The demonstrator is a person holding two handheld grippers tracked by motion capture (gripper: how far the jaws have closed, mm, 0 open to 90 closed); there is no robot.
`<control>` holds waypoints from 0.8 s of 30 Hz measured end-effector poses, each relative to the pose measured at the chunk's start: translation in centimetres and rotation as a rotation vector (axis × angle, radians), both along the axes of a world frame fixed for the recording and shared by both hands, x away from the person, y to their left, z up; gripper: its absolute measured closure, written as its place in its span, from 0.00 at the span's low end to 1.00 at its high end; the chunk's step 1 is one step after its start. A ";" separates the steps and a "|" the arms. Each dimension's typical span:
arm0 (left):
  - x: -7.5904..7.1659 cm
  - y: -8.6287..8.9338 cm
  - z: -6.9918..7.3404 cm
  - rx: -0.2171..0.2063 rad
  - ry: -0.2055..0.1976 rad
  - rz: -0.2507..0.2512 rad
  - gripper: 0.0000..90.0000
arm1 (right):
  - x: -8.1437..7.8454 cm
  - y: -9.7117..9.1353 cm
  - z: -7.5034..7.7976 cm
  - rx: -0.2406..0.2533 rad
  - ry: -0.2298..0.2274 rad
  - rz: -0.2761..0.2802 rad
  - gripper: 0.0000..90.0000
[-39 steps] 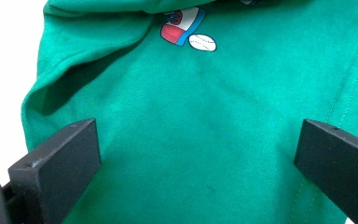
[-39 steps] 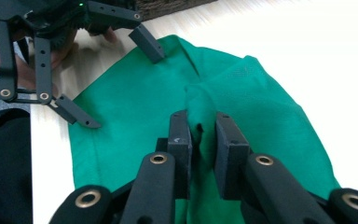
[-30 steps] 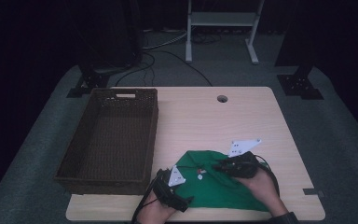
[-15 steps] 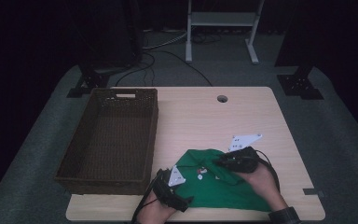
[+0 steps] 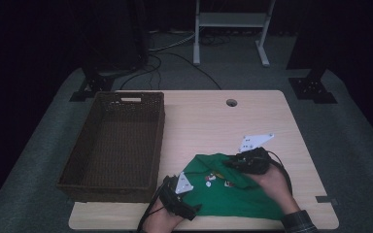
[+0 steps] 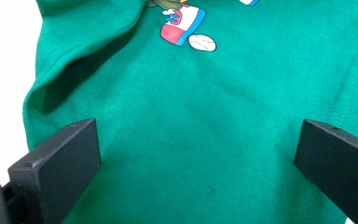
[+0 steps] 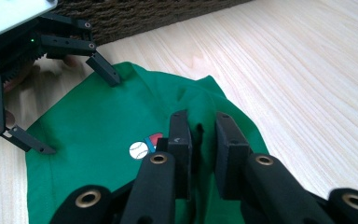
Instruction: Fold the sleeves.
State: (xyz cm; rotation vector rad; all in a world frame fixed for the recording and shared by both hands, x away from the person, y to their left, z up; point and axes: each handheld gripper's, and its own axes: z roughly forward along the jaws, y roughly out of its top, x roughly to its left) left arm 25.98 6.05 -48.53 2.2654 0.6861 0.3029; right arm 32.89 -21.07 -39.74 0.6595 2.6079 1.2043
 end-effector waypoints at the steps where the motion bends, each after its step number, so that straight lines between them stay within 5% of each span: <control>1: 0.0 0.0 0.0 0.000 0.000 0.000 0.00 | 0.0 0.0 0.0 -0.003 -0.004 -0.001 0.88; 24: 0.0 0.0 0.0 0.001 0.001 -0.001 0.00 | 1.4 -0.3 1.0 -0.010 -0.011 -0.033 0.88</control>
